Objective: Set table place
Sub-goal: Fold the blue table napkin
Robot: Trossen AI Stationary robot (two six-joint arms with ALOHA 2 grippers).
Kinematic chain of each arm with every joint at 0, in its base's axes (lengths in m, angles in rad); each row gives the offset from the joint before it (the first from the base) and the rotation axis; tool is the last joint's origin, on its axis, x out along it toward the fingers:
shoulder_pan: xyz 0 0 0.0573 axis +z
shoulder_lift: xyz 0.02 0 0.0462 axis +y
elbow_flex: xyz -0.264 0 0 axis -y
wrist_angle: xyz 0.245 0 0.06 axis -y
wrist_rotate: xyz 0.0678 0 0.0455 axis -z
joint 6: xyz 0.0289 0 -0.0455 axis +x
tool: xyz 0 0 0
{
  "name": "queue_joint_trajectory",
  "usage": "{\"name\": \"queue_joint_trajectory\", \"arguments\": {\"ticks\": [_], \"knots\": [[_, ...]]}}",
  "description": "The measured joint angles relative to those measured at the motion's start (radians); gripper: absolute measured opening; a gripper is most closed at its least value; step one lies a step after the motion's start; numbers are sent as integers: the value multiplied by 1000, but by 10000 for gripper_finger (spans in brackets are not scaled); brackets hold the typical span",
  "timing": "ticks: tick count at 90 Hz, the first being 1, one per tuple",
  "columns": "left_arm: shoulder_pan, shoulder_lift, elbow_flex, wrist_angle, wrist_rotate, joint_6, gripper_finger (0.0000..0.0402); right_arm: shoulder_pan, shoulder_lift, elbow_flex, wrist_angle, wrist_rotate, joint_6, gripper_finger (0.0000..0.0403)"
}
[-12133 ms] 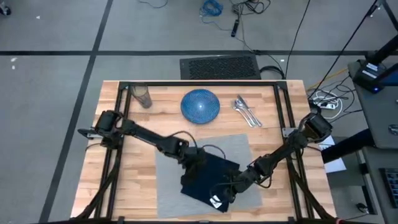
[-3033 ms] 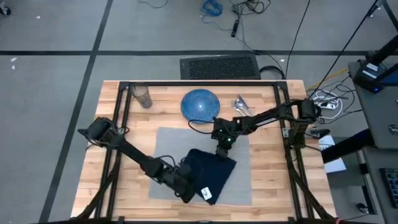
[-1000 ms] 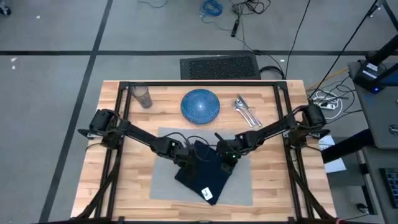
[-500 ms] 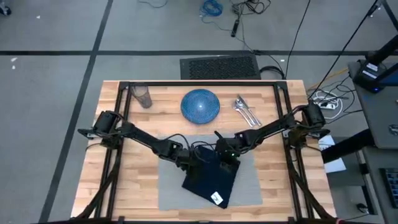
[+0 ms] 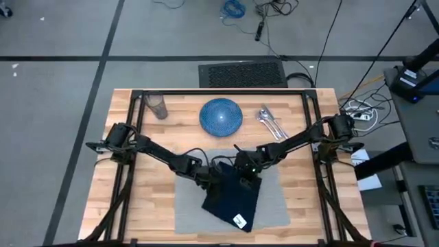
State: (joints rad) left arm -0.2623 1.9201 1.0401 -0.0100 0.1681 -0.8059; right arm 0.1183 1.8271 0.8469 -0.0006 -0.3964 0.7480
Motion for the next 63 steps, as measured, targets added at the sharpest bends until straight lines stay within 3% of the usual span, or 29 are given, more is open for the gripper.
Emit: {"name": "queue_joint_trajectory", "arguments": {"ticks": [63], "knots": [[-1,0,2,-27,43,-25,111,-28,-32,-3,25,14,9,0]]}}
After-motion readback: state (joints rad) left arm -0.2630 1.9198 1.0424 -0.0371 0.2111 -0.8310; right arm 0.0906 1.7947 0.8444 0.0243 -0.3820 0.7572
